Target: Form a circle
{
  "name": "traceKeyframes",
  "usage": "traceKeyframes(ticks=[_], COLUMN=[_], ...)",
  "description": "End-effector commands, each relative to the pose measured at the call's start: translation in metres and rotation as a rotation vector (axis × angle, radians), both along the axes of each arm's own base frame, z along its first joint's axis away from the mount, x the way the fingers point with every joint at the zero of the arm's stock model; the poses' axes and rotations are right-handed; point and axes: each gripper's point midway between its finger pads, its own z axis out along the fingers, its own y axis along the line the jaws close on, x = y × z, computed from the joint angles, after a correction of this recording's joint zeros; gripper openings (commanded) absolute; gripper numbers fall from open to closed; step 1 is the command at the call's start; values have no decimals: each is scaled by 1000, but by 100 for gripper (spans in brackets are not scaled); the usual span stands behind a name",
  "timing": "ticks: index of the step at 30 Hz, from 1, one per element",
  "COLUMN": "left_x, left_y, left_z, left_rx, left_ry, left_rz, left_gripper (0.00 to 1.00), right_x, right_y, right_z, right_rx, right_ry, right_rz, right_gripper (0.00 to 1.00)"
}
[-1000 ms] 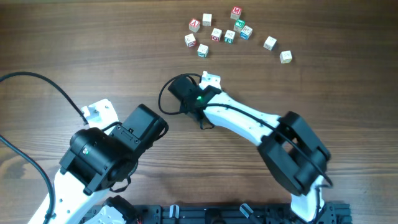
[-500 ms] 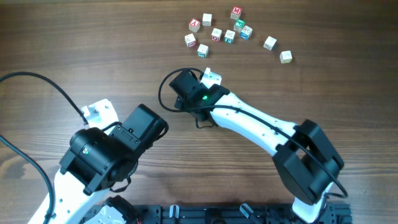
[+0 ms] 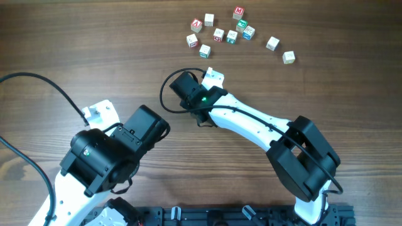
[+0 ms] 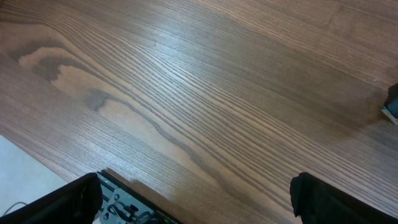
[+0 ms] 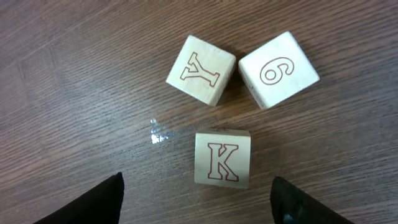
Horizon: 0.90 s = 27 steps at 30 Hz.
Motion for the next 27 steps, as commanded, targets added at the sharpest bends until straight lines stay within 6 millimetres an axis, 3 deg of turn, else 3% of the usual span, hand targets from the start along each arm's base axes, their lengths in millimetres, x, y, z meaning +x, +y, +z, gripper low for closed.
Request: traceKeyframes(ticks=[1, 12, 18, 27], left_x=[0, 0, 0, 0], left_y=[1, 1, 1, 1], left_z=[0, 0, 0, 0], left_rx=[-2, -2, -2, -2], left_ry=[-9, -9, -9, -9], left_rz=[11, 11, 11, 11], left_gripper=[100, 100, 100, 100], right_x=[3, 9, 9, 8], right_y=[-10, -16, -16, -16], right_z=[-9, -36, -37, -39], right_rx=[-54, -66, -60, -57], right_ry=[-15, 26, 32, 38], right_rz=[-15, -32, -34, -30], right_gripper=[75, 72, 54, 37])
